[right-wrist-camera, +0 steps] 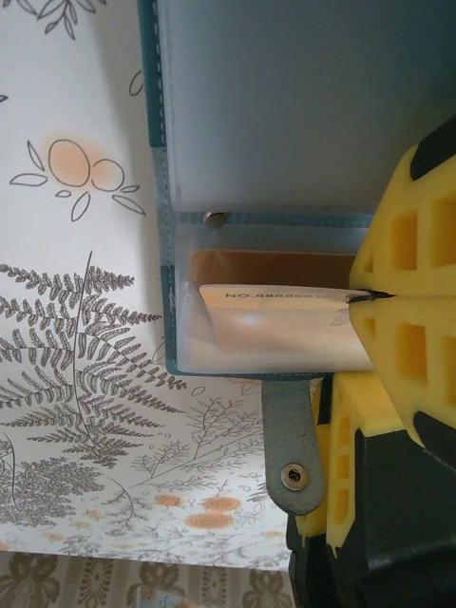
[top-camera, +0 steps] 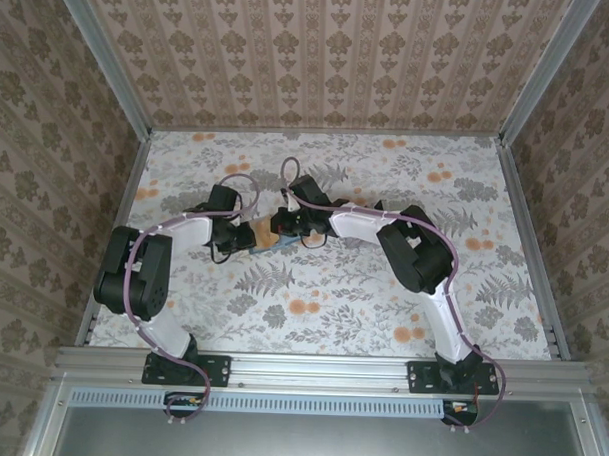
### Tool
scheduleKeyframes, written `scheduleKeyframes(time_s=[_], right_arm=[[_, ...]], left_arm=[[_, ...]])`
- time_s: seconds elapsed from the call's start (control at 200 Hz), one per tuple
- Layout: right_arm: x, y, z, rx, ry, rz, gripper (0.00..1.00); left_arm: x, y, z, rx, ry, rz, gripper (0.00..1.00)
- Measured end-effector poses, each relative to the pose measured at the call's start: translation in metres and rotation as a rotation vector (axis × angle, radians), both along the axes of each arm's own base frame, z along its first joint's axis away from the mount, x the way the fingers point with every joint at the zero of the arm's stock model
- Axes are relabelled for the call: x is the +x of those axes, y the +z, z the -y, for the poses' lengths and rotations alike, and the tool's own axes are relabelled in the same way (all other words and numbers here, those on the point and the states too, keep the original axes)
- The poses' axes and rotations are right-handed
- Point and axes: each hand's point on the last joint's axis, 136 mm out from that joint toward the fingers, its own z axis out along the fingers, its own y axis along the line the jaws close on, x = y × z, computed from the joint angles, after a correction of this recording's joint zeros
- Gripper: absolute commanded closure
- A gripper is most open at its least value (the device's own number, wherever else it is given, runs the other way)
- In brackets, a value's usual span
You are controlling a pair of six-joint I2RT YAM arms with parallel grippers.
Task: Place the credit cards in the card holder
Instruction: Insert the credit card into the card slot.
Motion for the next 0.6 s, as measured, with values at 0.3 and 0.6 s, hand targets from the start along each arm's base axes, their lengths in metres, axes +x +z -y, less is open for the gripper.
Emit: scheduleKeyframes(time_s=[0.3,0.6], right_arm=[[0.0012,-0.0042,0.0014,-0.022,-0.018,0.027,1.00],[0.0017,-0.0045,0.0040,0.017,-0.058,0.041,1.00]], left_arm=[[-0.0003,-0.0002,-0.0002,0.001,0.000,-0.002,0.81],[-0.0004,-0.0005,-0.0003,0.002,0.000,-0.003,0.81]])
